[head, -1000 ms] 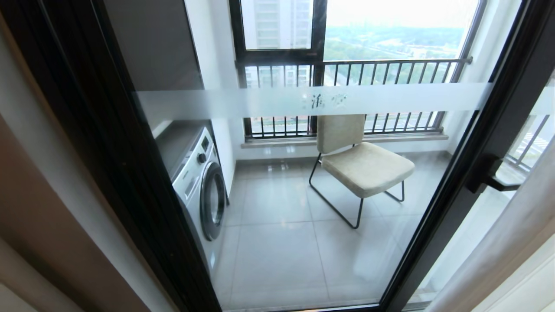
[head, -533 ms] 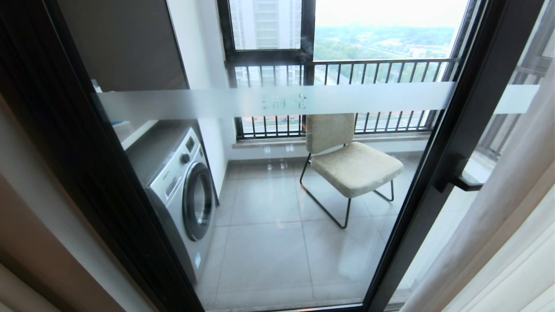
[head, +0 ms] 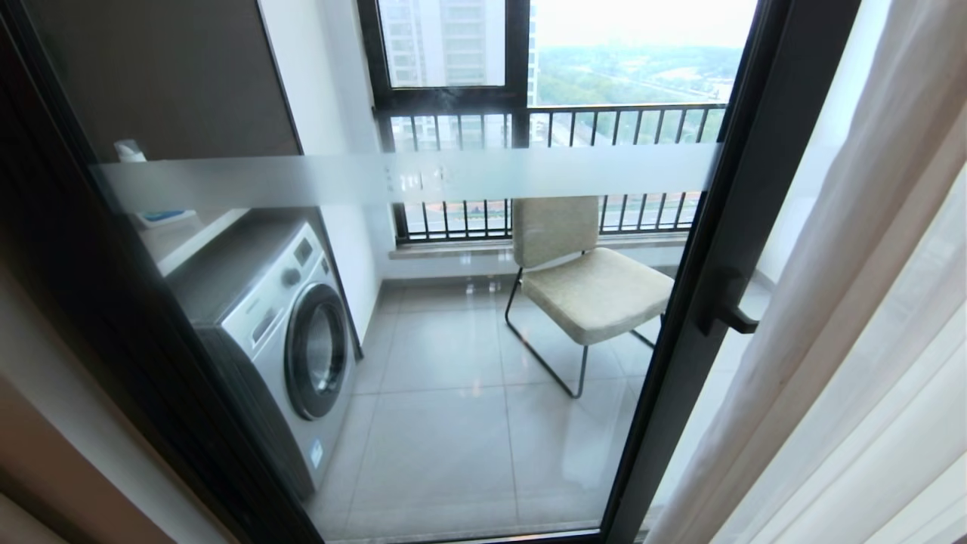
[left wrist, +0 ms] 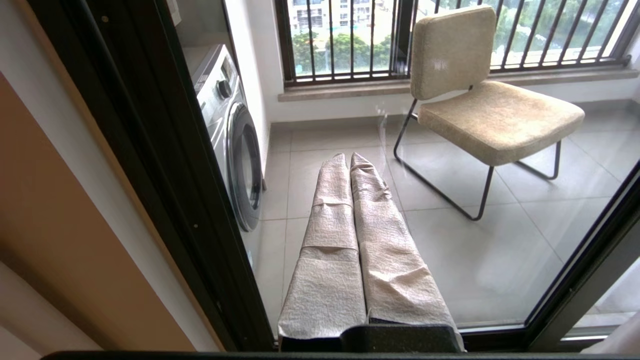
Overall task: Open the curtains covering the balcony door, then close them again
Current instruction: Pull the inner curtains open on both sides
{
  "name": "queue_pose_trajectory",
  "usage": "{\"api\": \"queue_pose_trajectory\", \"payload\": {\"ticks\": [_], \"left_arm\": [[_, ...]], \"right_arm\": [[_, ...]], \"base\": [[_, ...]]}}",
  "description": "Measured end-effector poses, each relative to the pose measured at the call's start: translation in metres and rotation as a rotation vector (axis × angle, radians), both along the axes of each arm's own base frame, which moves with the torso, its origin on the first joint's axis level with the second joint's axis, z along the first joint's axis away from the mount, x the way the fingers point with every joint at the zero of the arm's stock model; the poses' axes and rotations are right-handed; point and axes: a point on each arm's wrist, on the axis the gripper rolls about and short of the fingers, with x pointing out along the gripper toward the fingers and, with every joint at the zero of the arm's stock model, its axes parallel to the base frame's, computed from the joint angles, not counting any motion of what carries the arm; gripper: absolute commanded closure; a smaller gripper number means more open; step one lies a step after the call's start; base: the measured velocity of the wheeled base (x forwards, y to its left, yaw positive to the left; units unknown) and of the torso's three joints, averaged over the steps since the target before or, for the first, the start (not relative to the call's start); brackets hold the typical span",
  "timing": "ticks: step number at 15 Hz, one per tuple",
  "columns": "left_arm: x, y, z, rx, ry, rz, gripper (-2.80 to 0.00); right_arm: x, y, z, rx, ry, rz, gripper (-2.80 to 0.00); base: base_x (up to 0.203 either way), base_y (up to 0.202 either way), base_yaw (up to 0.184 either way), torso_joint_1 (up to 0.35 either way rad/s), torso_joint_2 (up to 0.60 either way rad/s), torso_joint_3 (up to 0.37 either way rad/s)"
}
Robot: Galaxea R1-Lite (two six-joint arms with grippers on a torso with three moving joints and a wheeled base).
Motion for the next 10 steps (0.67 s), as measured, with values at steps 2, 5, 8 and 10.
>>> {"api": "queue_pose_trajectory", "payload": {"ticks": [2, 5, 8, 10], "left_arm": [[0.0, 0.0, 0.0, 0.0, 0.0, 0.001, 0.0], [0.0, 0.0, 0.0, -0.003, 0.0, 0.002, 0.0], [0.0, 0.0, 0.0, -0.004, 0.0, 0.003, 0.0], [0.0, 0.0001, 0.0, -0.005, 0.0, 0.004, 0.0]], "right_arm": [[0.0, 0.0, 0.0, 0.0, 0.0, 0.001, 0.0], [0.0, 0.0, 0.0, 0.001, 0.0, 0.0, 0.0], [0.0, 0.0, 0.0, 0.001, 0.0, 0.002, 0.0], [0.0, 0.0, 0.0, 0.001, 0.0, 0.0, 0.0]], "base": [[0.0, -0.088, -0.002, 0.003, 0.0, 0.005], [0.0, 0.0, 0.0, 0.0, 0.0, 0.0], [0.0, 0.0, 0.0, 0.0, 0.0, 0.0], [0.0, 0.0, 0.0, 0.0, 0.0, 0.0]]}}
